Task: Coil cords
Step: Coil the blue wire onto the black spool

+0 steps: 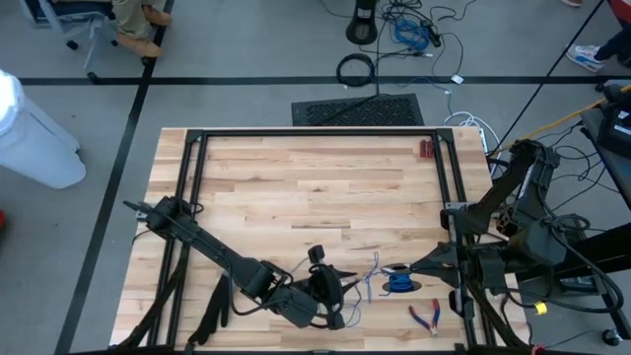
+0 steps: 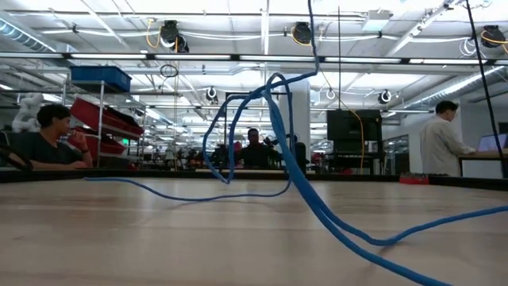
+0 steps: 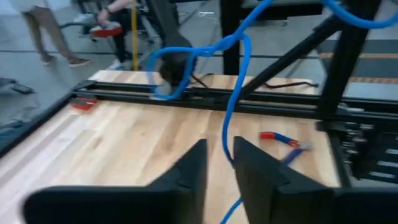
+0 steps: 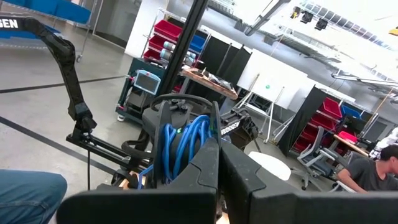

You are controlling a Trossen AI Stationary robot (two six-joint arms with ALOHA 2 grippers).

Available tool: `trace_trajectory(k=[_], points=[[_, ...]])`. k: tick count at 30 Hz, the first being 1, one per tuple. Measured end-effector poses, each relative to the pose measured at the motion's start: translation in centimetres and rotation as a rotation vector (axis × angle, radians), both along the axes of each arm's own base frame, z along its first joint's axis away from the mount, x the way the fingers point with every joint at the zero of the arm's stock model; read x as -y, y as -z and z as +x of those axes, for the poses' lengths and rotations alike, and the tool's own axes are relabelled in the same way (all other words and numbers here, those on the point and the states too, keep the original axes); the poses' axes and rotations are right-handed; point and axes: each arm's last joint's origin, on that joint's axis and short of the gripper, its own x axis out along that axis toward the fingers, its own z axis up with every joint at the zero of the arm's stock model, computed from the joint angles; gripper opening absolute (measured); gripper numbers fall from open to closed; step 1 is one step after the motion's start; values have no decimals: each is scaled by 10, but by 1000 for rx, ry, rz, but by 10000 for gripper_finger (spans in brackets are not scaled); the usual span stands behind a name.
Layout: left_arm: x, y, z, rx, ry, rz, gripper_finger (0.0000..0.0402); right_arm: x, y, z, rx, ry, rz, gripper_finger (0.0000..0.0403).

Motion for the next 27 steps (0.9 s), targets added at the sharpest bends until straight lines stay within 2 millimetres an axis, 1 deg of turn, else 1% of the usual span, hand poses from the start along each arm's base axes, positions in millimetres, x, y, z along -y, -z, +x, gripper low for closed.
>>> trace_trajectory(k=[3, 5, 10, 18, 27], points=[[-1, 2, -1, -15, -27, 24, 21, 0, 0, 0, 0, 0, 0, 0], [-3, 4, -1, -36, -35, 41, 8, 0, 0, 0, 1, 0, 2, 0], [-12, 13, -2, -131, -70, 87, 10, 0, -1, 0, 5, 0, 9, 0], [-28, 31, -11, -301, -154, 117, 5, 0, -1, 0, 8, 0, 12, 0], [-37, 42, -26, -437, -247, 173, 4, 0, -1, 0, 9, 0, 9, 0]])
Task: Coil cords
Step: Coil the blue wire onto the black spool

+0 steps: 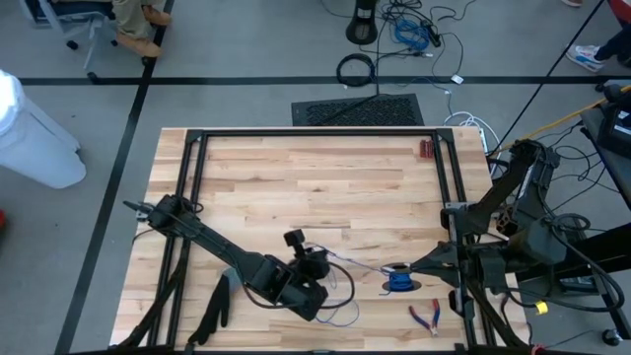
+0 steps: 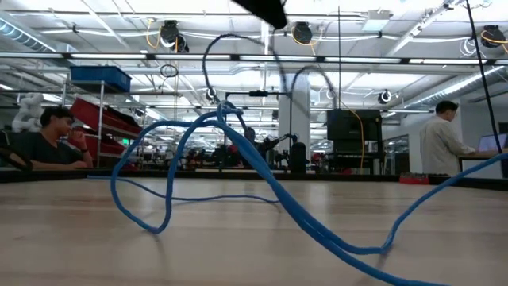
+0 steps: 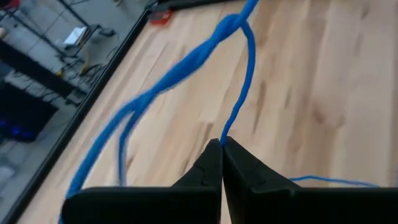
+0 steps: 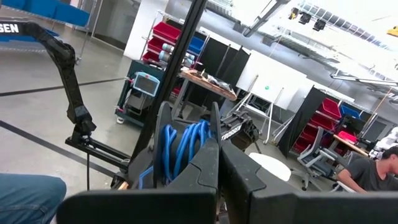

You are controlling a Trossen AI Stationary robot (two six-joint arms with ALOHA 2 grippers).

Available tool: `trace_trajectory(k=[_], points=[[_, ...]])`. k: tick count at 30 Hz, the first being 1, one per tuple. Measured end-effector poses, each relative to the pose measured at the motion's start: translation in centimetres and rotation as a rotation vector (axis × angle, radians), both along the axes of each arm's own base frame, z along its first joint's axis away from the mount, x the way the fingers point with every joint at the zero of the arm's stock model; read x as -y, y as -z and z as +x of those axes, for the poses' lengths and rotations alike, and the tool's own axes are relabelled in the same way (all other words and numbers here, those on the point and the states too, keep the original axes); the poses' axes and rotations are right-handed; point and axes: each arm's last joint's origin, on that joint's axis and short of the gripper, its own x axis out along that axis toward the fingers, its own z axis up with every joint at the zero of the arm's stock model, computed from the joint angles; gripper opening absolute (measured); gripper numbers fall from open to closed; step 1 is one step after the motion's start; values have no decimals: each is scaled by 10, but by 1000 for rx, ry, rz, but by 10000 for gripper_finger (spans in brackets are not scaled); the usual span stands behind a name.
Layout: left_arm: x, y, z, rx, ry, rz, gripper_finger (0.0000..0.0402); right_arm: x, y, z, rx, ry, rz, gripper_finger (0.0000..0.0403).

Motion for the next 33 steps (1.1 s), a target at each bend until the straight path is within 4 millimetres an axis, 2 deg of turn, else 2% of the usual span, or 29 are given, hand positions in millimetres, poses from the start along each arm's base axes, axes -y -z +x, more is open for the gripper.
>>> trace_trajectory(k=[16, 20, 24, 33], points=[[-18, 11, -32, -203, -202, 18, 4, -4, -4, -6, 30, -28, 4, 0], [-18, 11, -35, -228, -215, -3, 4, -7, -9, -13, 72, -49, -21, 0], [-17, 12, -35, -236, -213, -21, 4, -6, -15, -17, 102, 0, -17, 0], [-16, 13, -36, -265, -205, -56, 4, 23, -39, -32, 206, 57, 51, 0]])
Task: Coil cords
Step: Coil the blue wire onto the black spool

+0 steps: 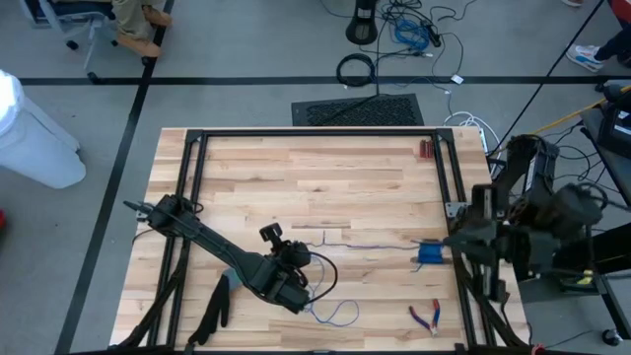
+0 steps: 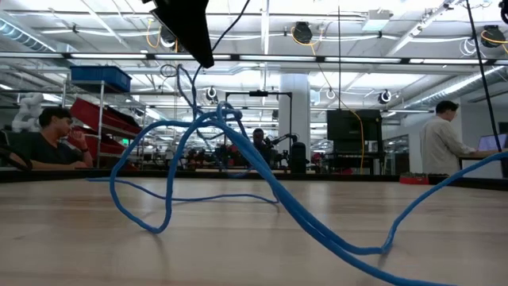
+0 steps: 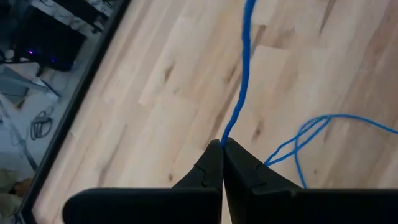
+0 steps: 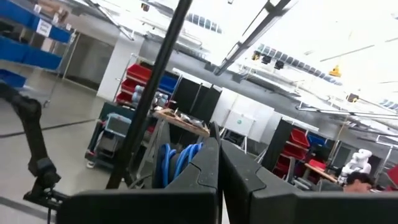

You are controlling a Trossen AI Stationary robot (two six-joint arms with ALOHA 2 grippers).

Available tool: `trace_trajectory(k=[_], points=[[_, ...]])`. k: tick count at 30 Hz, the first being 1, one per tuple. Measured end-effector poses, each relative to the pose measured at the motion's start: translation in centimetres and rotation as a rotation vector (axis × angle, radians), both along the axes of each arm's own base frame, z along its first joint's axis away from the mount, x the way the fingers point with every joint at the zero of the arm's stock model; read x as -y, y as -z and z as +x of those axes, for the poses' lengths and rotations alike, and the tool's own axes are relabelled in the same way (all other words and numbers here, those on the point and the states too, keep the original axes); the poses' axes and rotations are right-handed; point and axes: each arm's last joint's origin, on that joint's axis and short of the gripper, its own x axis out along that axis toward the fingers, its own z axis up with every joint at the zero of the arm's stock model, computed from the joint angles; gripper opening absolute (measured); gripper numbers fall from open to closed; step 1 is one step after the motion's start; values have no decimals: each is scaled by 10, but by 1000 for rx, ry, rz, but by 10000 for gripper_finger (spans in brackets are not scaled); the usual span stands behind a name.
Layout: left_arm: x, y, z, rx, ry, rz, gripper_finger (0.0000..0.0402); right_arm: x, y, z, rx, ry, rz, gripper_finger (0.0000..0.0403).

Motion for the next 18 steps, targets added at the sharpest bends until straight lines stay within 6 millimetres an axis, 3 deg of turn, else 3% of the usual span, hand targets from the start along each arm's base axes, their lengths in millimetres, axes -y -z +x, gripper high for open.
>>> trace_trajectory(k=[10, 18], points=[[2, 2, -1, -61, 27, -69, 4, 30, -13, -15, 41, 10, 48, 0], [3, 3, -1, -89, 47, -104, 5, 42, -19, -22, 70, 27, 56, 0]])
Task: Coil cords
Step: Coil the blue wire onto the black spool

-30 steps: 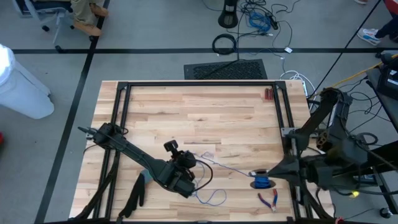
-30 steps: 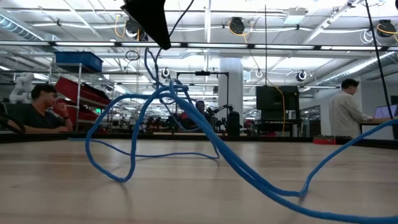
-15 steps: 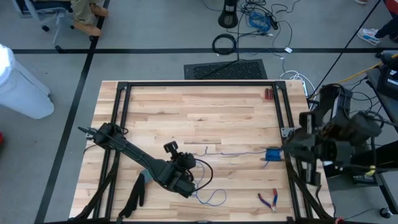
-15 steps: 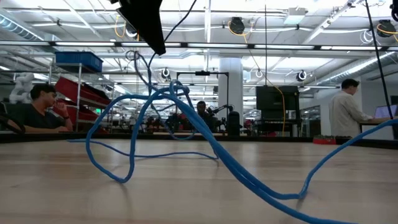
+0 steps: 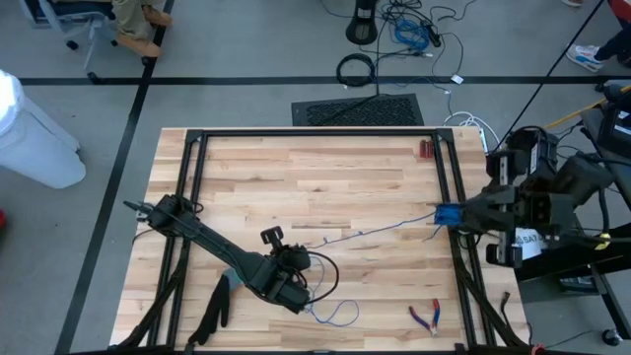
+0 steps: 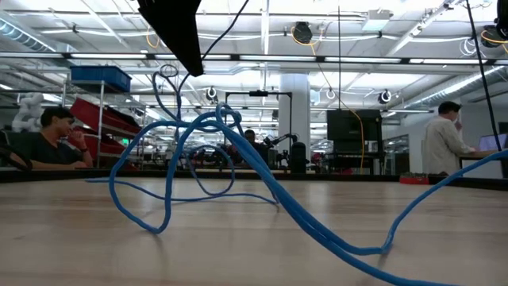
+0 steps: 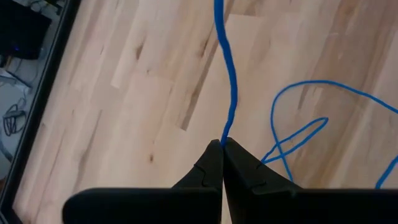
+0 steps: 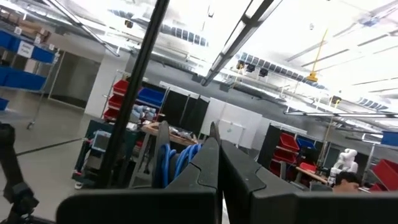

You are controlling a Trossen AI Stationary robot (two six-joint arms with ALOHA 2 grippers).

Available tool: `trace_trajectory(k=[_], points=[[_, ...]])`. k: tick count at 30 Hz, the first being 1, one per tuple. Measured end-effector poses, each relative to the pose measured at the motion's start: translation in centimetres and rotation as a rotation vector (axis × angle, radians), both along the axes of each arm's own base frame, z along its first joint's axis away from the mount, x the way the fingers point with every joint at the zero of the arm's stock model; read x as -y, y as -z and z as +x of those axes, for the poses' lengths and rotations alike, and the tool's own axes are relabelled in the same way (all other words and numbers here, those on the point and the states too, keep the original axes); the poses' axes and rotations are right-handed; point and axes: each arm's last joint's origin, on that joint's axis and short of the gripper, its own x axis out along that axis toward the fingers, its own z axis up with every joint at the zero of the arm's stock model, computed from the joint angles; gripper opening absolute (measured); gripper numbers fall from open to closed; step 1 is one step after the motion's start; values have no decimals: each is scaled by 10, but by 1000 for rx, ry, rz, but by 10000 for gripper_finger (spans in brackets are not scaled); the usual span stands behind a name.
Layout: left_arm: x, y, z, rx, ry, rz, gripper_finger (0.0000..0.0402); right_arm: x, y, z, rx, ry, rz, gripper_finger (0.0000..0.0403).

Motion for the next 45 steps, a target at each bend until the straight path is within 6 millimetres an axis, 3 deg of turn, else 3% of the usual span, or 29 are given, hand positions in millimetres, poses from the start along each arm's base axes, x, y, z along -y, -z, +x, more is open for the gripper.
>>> trace_trajectory(k=[13, 17, 26, 31, 36, 45], points=[[2, 0, 1, 11, 17, -12, 5, 0, 0, 0, 1, 8, -4, 0], [9, -5, 4, 75, 54, -47, 29, -7, 6, 4, -37, -15, -13, 0], [20, -25, -7, 178, 94, -56, 119, -25, 16, 14, -100, 11, -35, 0], [27, -39, -18, 235, 118, -45, 125, -42, 29, 23, -166, -13, -67, 0], [33, -59, -24, 400, 135, 31, 125, -60, 43, 32, -223, -29, -87, 0], [64, -94, -1, 694, 370, 137, 125, -80, 55, 43, -248, -29, -121, 0]])
